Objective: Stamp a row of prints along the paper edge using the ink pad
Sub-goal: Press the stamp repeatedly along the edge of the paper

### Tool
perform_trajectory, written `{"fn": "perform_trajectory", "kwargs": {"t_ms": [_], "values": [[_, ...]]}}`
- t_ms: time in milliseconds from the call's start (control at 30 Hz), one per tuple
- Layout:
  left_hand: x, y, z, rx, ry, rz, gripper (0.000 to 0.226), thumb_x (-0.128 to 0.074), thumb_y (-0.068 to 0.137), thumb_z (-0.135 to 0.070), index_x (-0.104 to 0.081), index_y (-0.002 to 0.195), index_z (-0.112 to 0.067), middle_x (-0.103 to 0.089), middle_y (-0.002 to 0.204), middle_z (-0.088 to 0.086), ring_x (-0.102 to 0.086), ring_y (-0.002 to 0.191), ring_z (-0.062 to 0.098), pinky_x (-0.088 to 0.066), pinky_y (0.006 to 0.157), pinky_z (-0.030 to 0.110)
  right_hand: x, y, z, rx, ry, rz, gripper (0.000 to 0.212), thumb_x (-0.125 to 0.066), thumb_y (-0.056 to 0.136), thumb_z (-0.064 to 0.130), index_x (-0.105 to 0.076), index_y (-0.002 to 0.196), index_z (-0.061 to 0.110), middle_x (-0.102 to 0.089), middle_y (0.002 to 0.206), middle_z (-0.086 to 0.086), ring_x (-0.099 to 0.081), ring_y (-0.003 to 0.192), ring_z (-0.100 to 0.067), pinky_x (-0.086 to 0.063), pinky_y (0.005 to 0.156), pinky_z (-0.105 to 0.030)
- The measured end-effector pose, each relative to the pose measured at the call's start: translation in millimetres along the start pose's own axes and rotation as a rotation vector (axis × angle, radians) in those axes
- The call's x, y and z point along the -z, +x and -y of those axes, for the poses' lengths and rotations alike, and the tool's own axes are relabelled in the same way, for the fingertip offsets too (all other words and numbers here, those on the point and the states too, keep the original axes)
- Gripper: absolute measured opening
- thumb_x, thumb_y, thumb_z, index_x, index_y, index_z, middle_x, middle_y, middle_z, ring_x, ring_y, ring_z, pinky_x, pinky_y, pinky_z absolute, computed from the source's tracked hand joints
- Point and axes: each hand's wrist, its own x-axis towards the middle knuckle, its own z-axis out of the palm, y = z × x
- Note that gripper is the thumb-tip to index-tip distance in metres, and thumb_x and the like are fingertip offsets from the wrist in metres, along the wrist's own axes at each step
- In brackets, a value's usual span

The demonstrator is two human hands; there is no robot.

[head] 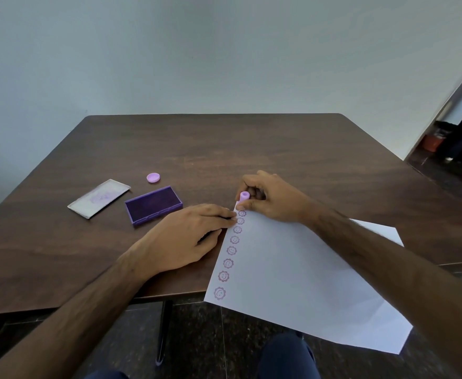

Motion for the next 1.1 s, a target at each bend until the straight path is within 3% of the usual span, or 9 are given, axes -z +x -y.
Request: {"fn": "perform_trajectory", "kwargs": {"t_ms": [200,333,400,500,600,700,933,1100], "values": [[2,-1,-3,0.007,0.001,-0.014,0.042,-0.048,0.098,-0.020,-0.056,0.138,-0.030,-0.053,0.144,-0.016,-0.044,0.129,-0.004,-0.025,0.102,0.008,2,2,2,-0.011,0.039,0.030,0.018,-0.072,0.092,0.030,-0.068,0.090,0.013,-0.067,0.082,-0.001,-0.056,0.076,-0.015,-0.039,0.069,-0.019],[5,0,-5,0.019,-0.002,-0.006,0.043,-0.048,0.099,-0.017,-0.056,0.138,-0.030,-0.052,0.145,-0.016,-0.043,0.131,-0.004,-0.017,0.101,0.001,2,1,-1,-0.052,0.040,0.032,0.017,-0.073,0.091,0.031,-0.068,0.091,0.015,-0.072,0.088,0.001,-0.062,0.079,-0.014,-0.045,0.076,-0.028],[7,-1,-6,0.021,-0.004,-0.001,0.044,-0.048,0.098,-0.016,-0.055,0.139,-0.031,-0.051,0.146,-0.017,-0.041,0.132,-0.005,-0.016,0.101,-0.001,5,0,-4,-0.074,0.222,-0.009,0.014,-0.074,0.092,0.021,-0.069,0.094,0.007,-0.074,0.091,0.000,-0.067,0.080,-0.013,-0.050,0.075,-0.028],[7,-1,-7,0.023,-0.019,-0.005,0.045,-0.047,0.098,-0.015,-0.055,0.140,-0.031,-0.050,0.147,-0.019,-0.041,0.133,-0.006,-0.018,0.102,0.001,13,4,-8,-0.095,0.640,-0.234,0.018,-0.066,0.098,0.010,-0.065,0.098,-0.007,-0.073,0.091,0.001,-0.064,0.078,-0.005,-0.049,0.074,-0.018],[7,-1,-6,0.023,-0.024,-0.003,0.045,-0.047,0.099,-0.017,-0.053,0.141,-0.033,-0.048,0.148,-0.020,-0.040,0.134,-0.006,-0.018,0.102,0.001,18,10,-11,-0.205,1.008,-0.355,0.016,-0.054,0.104,0.013,-0.067,0.102,0.004,-0.065,0.079,0.004,-0.048,0.064,-0.006,-0.040,0.062,-0.018],[6,0,-4,0.025,-0.035,-0.004,0.045,-0.046,0.100,-0.019,-0.053,0.141,-0.034,-0.047,0.148,-0.020,-0.040,0.134,-0.007,-0.022,0.104,0.004,12,10,-15,-0.296,1.207,-0.378,0.019,-0.048,0.106,0.013,-0.066,0.102,0.009,-0.055,0.070,0.000,-0.042,0.058,-0.009,-0.037,0.056,-0.021],[4,0,0,0.027,-0.053,-0.006,0.045,-0.046,0.100,-0.020,-0.051,0.142,-0.035,-0.046,0.149,-0.020,-0.038,0.136,-0.006,-0.022,0.108,0.010,-1,5,-22,-0.300,1.343,-0.415,0.022,-0.045,0.106,0.014,-0.064,0.096,0.009,-0.051,0.065,-0.001,-0.039,0.054,-0.009,-0.035,0.053,-0.021],[2,0,2,0.027,-0.045,-0.030,0.043,-0.047,0.100,-0.023,-0.053,0.141,-0.034,-0.048,0.147,-0.021,-0.037,0.136,-0.007,-0.018,0.106,0.004,-5,7,-25,-0.303,1.311,-0.444,0.020,-0.048,0.105,0.015,-0.063,0.094,0.009,-0.049,0.061,0.000,-0.037,0.053,-0.010,-0.032,0.053,-0.023]]}}
